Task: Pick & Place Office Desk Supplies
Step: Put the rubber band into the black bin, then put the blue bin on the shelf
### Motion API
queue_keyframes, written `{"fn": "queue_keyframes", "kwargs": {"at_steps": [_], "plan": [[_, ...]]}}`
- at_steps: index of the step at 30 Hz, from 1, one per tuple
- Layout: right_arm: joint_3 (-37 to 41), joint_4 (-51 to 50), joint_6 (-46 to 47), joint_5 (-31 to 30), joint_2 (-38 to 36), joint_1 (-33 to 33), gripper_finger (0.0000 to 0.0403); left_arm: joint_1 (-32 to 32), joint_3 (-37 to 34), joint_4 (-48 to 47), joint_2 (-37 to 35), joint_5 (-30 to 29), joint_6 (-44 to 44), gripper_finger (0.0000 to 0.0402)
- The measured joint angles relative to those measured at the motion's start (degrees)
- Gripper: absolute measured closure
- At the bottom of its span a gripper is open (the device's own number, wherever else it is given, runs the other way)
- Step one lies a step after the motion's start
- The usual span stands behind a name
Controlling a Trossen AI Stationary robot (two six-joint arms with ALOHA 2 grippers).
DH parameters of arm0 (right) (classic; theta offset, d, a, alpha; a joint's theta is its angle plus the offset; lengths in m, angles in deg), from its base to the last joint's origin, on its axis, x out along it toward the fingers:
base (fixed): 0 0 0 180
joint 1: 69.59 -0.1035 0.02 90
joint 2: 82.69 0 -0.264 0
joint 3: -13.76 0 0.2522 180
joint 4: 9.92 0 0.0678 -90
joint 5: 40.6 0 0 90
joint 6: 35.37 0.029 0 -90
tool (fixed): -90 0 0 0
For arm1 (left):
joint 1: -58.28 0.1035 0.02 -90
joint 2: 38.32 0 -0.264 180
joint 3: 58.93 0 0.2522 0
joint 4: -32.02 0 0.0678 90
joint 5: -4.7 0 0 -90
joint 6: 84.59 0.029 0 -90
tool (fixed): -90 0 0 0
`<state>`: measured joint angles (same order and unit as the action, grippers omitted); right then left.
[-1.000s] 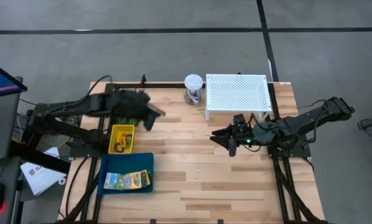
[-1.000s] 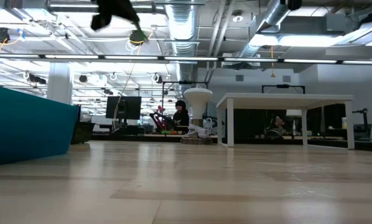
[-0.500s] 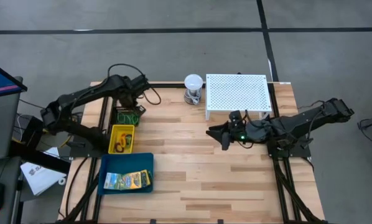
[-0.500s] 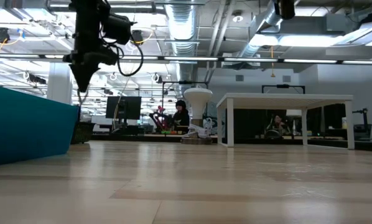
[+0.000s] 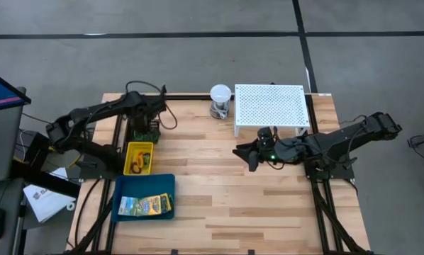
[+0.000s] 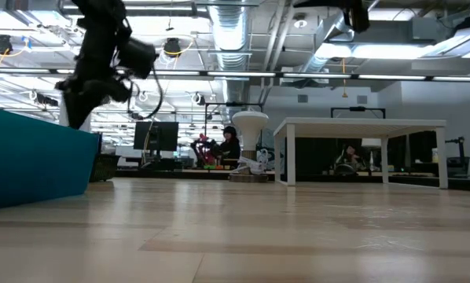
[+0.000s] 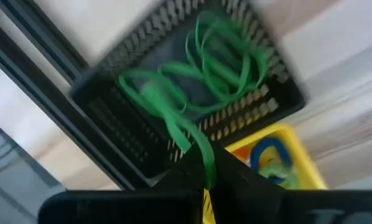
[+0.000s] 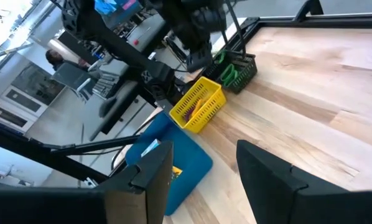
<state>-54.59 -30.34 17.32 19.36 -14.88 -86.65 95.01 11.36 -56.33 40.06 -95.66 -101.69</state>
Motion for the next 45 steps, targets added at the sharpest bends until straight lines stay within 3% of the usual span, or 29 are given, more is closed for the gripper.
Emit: {"fn": "queue_keyframes", "kwargs": {"at_steps": [6,13,26,30,35,38,42,45], "plan": [[0.0,0.1,-0.2,0.0,0.0,0.0,0.0228,0.0,-6.9,3.7,-1.0,-5.2,-4.6,0.0401],[0.0,0.3,-0.2,0.1,0.0,0.0,0.0227,0.0,-9.0,5.1,-3.5,-5.8,-5.7,0.0391],[0.0,0.4,-0.2,0.4,0.0,0.0,0.0227,0.0,-9.0,6.3,-13.6,-8.2,-6.0,0.0230],[0.0,0.3,-0.2,0.4,0.0,0.0,0.0227,-0.1,-9.0,9.5,-18.3,0.8,-6.4,0.0196],[0.0,0.3,-0.4,0.4,0.0,0.4,0.0227,-3.1,-9.0,22.0,-23.7,25.3,-8.9,0.0184],[0.0,0.3,-0.8,0.5,0.0,1.0,0.0227,-8.2,-9.0,35.1,-25.8,35.3,-13.8,0.0187],[0.0,0.3,-1.5,1.3,0.0,1.1,0.0227,-18.6,-9.0,60.4,-26.4,37.7,-19.8,0.0195],[0.0,0.3,-1.7,2.2,0.0,1.4,0.0227,-27.6,-8.7,78.3,-24.8,33.5,-20.8,0.0200]]}}
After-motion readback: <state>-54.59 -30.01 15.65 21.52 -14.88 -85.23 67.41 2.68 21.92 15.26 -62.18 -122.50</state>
